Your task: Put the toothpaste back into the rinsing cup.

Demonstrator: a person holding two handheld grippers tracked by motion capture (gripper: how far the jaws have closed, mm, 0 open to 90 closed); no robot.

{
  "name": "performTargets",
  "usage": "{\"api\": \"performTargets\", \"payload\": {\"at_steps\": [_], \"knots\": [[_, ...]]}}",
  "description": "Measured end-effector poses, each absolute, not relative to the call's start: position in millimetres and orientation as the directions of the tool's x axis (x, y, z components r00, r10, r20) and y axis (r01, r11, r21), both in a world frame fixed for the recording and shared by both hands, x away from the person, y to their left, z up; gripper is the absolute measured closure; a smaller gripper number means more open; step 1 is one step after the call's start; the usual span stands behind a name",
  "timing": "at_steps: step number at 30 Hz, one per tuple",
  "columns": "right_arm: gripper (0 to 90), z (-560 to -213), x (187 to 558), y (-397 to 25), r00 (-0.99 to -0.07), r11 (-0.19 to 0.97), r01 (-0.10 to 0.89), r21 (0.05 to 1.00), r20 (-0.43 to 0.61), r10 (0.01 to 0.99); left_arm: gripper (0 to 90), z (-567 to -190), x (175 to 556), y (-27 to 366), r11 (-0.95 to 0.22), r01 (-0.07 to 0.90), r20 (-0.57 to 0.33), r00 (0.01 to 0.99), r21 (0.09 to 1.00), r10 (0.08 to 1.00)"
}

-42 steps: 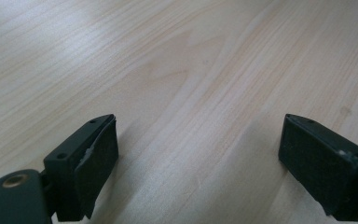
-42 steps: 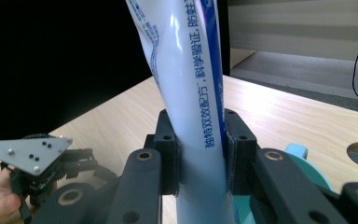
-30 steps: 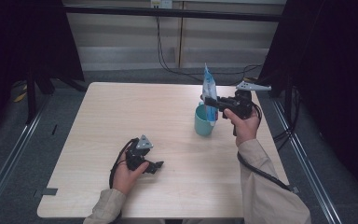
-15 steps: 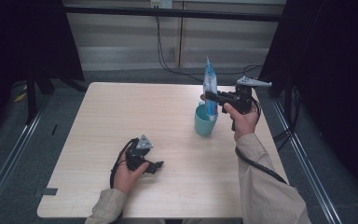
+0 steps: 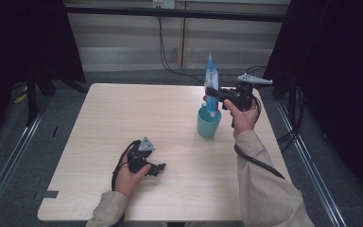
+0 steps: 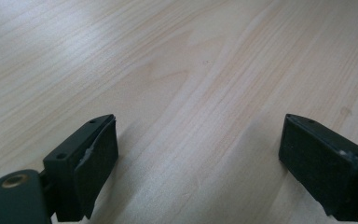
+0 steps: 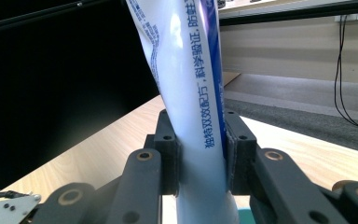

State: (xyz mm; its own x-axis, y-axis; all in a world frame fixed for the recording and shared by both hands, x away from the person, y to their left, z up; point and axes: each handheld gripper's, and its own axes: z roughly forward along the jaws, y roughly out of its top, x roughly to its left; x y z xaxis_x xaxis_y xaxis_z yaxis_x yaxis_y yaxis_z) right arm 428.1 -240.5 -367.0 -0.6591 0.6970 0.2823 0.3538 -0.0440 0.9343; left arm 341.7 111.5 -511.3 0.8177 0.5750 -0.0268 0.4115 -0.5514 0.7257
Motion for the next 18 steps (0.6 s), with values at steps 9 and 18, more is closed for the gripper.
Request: {"api": "performTargets", "payload": {"at_steps": [9,18], "knots": [[71.3,-372,435,-242,-0.651,-0.042,0.351,0.936,0.276,0.707,11.5,-511,342,112,-0.553,0.413,-0.027,0.818,0.724,0.575],[71.3,-376,442,-244,-0.637,-0.037,0.347,0.937,0.265,0.723,11.4,-511,342,112,-0.553,0.413,-0.028,0.818,0.724,0.574]]}}
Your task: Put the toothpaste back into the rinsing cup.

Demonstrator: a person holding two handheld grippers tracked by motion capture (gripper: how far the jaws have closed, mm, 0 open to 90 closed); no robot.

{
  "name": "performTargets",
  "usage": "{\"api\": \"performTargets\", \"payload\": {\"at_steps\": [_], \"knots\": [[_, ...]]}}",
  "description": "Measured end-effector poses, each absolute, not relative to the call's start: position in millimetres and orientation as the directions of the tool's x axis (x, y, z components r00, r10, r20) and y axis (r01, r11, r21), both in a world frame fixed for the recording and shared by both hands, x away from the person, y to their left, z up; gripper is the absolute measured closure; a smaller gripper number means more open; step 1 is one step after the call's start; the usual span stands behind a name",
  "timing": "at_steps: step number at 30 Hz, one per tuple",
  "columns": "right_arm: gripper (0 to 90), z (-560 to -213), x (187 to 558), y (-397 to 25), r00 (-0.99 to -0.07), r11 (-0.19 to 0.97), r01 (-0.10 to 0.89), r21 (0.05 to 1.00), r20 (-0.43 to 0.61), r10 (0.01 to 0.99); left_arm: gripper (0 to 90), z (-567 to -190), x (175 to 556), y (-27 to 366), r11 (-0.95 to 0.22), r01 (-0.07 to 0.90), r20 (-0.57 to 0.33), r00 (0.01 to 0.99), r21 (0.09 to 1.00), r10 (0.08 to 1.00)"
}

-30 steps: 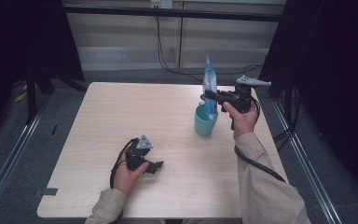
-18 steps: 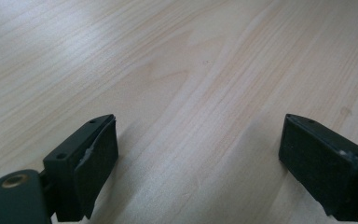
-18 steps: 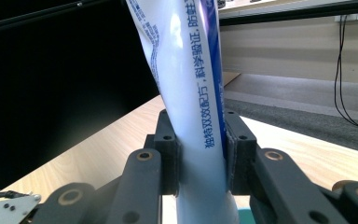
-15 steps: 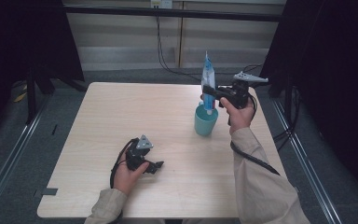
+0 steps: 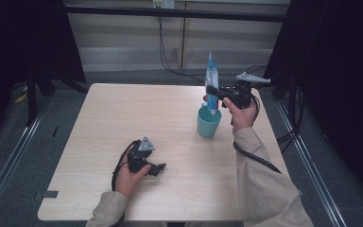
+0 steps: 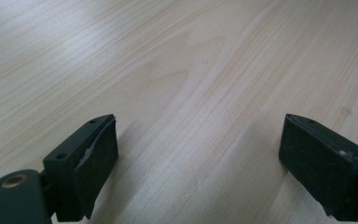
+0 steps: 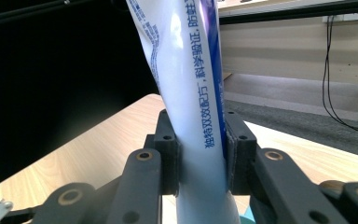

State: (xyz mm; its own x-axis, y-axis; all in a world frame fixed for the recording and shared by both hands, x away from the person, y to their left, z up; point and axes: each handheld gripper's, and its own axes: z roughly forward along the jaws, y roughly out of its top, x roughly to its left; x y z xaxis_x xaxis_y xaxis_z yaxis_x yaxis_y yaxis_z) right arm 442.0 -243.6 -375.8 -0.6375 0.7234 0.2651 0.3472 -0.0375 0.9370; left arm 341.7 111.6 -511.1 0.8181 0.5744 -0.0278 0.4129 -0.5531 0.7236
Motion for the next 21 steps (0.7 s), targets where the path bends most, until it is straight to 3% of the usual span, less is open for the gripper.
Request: {"api": "performTargets", "payload": {"at_steps": [21], "knots": [[70.9,-400,444,-240,-0.629,-0.018,0.359,0.933,0.257,0.734,11.4,-511,342,112,-0.554,0.412,-0.027,0.818,0.723,0.574]]}}
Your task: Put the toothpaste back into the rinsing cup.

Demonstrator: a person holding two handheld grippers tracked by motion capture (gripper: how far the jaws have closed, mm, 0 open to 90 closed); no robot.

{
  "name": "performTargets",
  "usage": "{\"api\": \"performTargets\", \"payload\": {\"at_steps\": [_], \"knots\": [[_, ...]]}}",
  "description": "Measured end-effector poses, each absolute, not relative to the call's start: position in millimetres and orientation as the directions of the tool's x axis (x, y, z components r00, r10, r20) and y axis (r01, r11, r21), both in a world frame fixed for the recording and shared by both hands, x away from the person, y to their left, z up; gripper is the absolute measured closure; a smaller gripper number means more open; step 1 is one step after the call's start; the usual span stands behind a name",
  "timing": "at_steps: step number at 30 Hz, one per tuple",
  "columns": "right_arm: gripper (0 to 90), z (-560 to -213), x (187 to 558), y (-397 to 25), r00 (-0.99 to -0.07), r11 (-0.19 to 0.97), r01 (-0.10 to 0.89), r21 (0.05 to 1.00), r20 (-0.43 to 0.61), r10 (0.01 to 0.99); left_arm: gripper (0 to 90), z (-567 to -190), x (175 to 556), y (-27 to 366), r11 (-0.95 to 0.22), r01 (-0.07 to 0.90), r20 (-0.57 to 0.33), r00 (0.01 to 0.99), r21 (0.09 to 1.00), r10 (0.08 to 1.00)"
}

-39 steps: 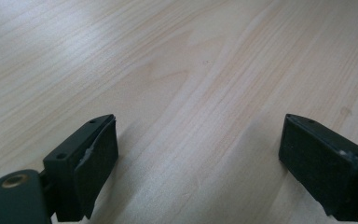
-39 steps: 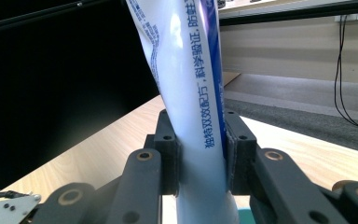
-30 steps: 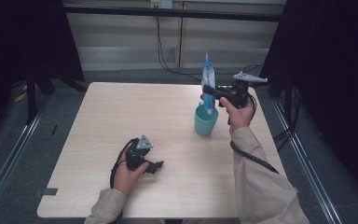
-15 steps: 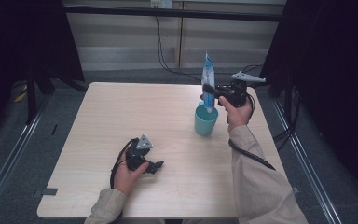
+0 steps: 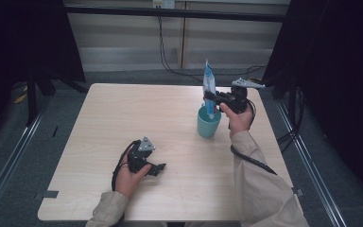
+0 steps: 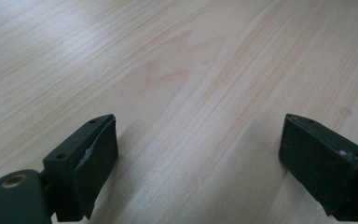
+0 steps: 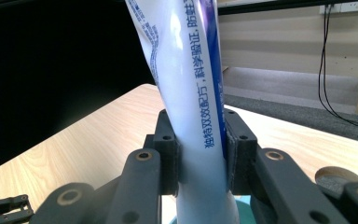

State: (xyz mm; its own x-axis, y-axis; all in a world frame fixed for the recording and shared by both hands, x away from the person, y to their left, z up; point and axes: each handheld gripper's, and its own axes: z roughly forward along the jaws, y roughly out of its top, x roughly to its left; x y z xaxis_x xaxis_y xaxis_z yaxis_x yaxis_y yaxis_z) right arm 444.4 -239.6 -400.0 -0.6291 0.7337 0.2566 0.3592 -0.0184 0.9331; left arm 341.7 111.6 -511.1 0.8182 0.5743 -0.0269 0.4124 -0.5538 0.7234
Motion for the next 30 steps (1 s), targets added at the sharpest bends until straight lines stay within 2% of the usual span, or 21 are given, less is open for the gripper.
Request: {"api": "performTargets", "payload": {"at_steps": [30], "knots": [[70.3,-427,444,-241,-0.607,-0.016,0.371,0.929,0.256,0.752,11.4,-511,342,112,-0.561,0.412,-0.025,0.821,0.718,0.57]]}}
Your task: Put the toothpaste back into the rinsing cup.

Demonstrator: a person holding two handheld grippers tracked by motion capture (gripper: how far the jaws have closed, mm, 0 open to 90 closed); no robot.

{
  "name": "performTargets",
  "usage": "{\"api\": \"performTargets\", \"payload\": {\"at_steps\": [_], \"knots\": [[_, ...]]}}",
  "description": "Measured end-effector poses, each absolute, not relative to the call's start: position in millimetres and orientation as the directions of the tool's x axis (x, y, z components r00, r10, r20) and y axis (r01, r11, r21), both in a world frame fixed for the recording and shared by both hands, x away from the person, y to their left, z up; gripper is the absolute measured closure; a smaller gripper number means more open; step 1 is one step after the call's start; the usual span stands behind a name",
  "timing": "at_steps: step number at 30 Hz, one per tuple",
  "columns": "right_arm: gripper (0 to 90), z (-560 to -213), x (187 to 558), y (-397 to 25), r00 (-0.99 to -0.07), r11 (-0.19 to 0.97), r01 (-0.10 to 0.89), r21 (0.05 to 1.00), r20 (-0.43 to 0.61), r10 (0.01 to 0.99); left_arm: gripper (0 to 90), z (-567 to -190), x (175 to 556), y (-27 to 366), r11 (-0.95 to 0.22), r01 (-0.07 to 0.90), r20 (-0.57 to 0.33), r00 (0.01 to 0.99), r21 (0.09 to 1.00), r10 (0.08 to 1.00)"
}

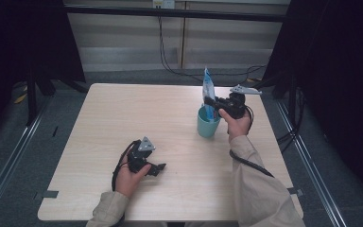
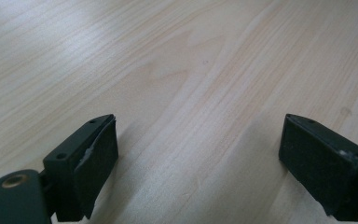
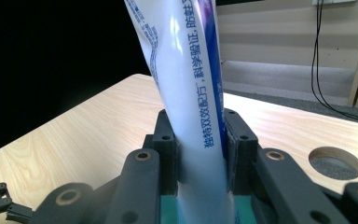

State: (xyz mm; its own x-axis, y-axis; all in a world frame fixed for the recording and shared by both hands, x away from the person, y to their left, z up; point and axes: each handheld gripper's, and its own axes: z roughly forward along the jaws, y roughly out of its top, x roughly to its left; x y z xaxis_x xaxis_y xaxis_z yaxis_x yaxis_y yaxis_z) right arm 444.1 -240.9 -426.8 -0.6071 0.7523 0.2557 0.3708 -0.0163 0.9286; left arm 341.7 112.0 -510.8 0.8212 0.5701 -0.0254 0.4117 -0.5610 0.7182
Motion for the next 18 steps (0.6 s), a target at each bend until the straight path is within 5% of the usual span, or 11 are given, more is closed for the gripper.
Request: {"api": "performTargets", "payload": {"at_steps": [18], "knots": [[69.7,-440,443,-240,-0.602,0.003,0.386,0.922,0.249,0.759,11.4,-511,342,112,-0.561,0.412,-0.026,0.821,0.718,0.57]]}}
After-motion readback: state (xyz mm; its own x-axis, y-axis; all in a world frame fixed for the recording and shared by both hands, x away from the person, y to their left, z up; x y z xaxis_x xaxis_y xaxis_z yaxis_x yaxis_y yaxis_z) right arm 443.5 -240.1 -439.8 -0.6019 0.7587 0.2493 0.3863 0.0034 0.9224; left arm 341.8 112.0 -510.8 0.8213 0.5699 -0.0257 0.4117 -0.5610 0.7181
